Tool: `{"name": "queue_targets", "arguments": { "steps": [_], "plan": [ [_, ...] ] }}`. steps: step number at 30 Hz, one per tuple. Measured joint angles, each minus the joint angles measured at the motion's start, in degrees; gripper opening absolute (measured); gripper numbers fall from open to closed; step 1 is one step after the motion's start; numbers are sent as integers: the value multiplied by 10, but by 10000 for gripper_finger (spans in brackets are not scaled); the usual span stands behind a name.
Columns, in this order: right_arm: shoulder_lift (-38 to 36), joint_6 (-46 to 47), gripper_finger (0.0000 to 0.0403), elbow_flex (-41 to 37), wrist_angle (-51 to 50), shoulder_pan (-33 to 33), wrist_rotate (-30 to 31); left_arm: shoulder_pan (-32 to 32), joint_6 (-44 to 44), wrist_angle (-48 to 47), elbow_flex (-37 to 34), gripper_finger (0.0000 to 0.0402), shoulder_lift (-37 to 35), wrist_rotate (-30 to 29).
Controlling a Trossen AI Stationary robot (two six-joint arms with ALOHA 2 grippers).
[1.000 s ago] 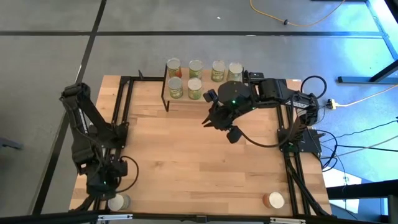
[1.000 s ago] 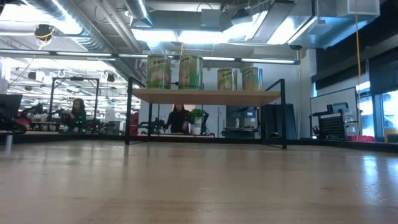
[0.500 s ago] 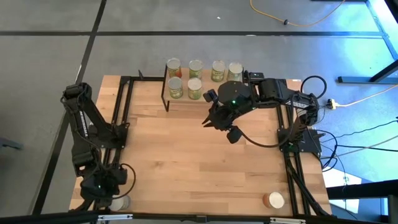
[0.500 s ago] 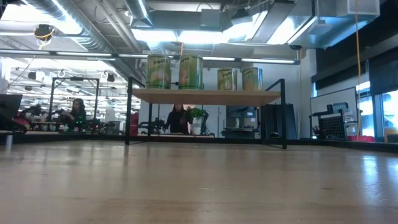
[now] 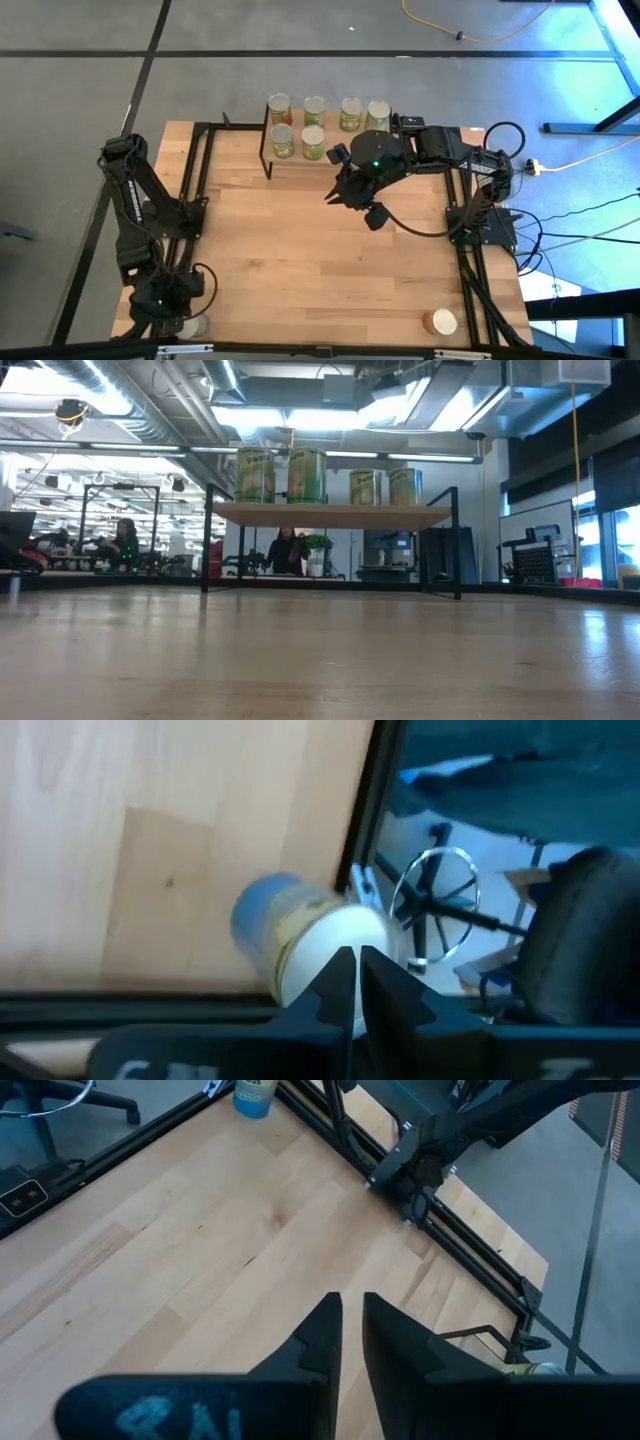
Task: Pick and place cans onto a shelf
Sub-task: Put the canned peas on the shelf
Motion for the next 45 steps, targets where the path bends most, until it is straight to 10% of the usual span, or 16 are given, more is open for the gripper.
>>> {"name": "queue_targets", "arguments": {
  "steps": [45],
  "plan": [
    [0, 0, 47, 0, 0, 0, 0, -1, 66, -33, 0, 58, 56, 25]
  ]
}}
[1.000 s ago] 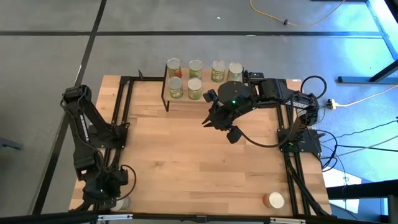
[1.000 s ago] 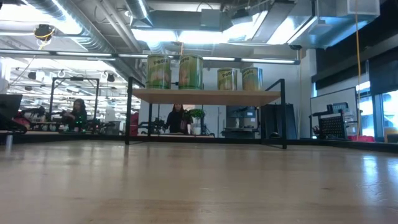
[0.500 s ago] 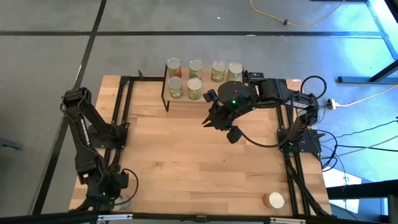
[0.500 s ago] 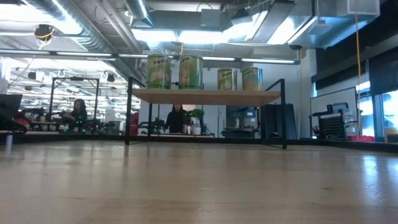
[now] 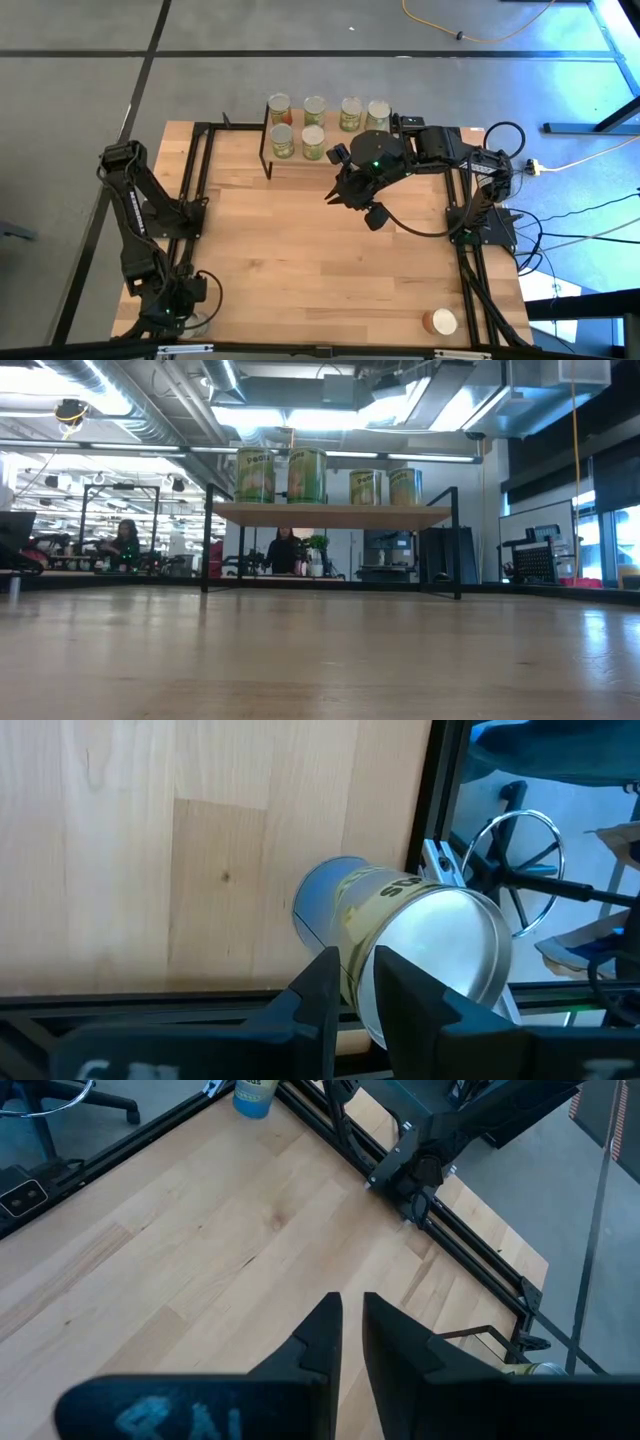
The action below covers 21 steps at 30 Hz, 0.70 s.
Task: Pick and place cans onto a shelf
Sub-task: Put the canned peas on the shelf
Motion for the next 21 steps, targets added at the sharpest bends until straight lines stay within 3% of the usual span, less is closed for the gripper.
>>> {"name": "queue_targets", "arguments": {
  "steps": [15, 21],
  "plan": [
    [0, 0, 47, 0, 0, 0, 0, 2, -1, 23, 2, 55, 34, 5],
    [0, 0, 47, 0, 0, 0, 0, 16, 0, 13, 2, 7, 34, 7]
  ]
}}
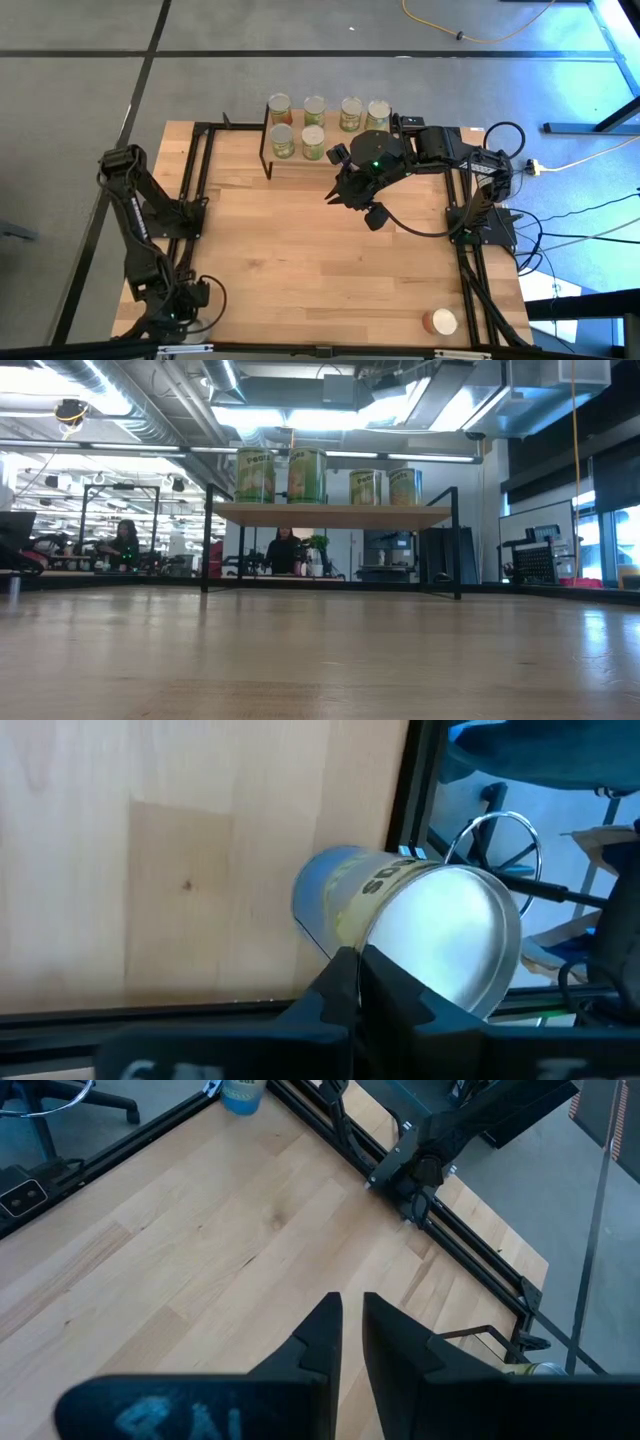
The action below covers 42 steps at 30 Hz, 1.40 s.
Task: Pick and place cans onto a shelf
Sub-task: Put the canned peas on the shelf
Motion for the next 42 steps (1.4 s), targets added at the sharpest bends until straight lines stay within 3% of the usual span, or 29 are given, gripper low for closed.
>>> {"name": "queue_targets", "arguments": {
  "steps": [11, 24, 35, 42],
  "plan": [
    [-29, 0, 47, 0, -8, 0, 0, 85, 69, -8, -3, 1, -14, -4],
    [-71, 13, 47, 0, -18, 0, 6, 277, 281, -73, 84, 0, -29, -3],
    [-90, 11, 47, 0, -48, 0, 5, 472, 370, -55, 117, 0, -24, 11],
    [-95, 11, 47, 0, -49, 0, 5, 554, 402, -52, 117, 0, -11, 8]
  ]
}}
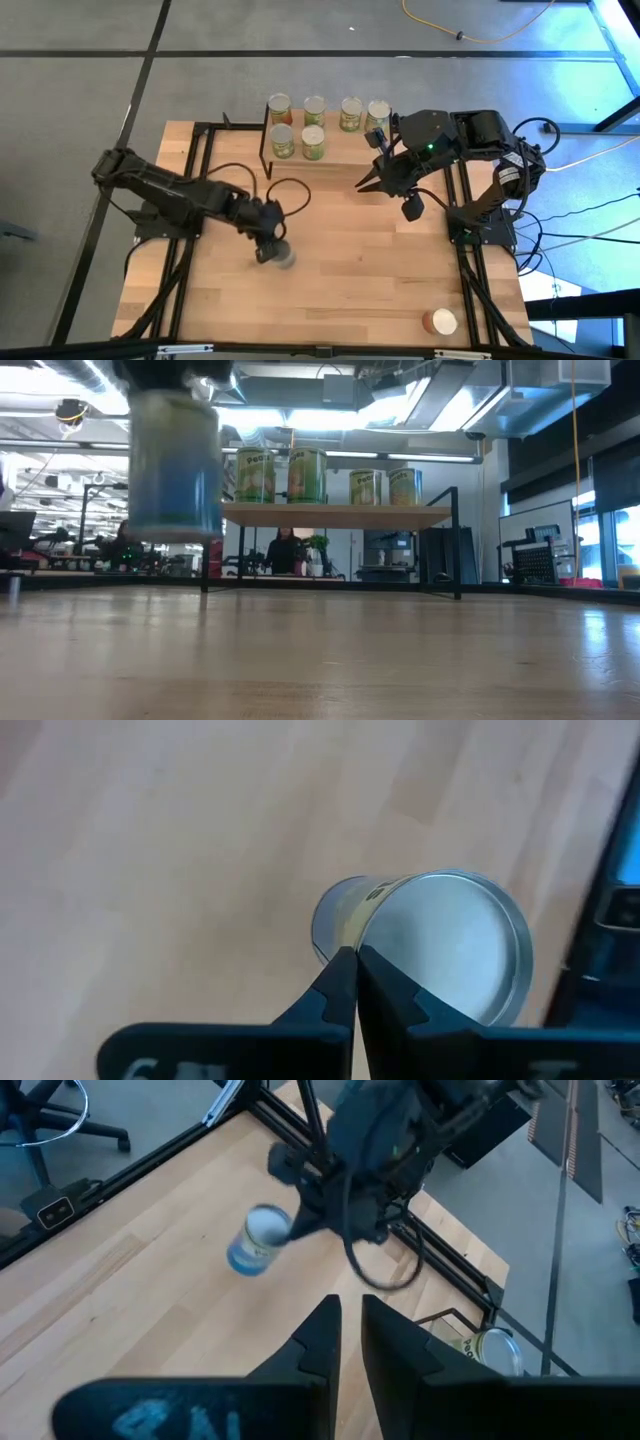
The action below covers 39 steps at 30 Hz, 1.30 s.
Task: Pick and place cans onto a shelf
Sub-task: Put the canned peas on the shelf
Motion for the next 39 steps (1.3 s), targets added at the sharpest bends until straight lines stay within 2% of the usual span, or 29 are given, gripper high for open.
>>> {"name": "queue_targets", "arguments": {
  "steps": [6, 15, 25, 32, 39],
  "plan": [
    [0, 0, 47, 0, -3, 0, -1, 27, 21, 7, 0, 0, 51, 25],
    [0, -1, 47, 0, -4, 0, -1, 31, 45, 42, 0, 1, 111, 50],
    [0, -13, 47, 0, -8, 0, -1, 41, -7, 92, 0, 40, 105, 56],
    [0, -13, 47, 0, -11, 0, -1, 57, -18, 95, 0, 46, 103, 150],
    [0, -12, 47, 0, -26, 0, -1, 57, -12, 99, 0, 47, 38, 142]
  ]
}}
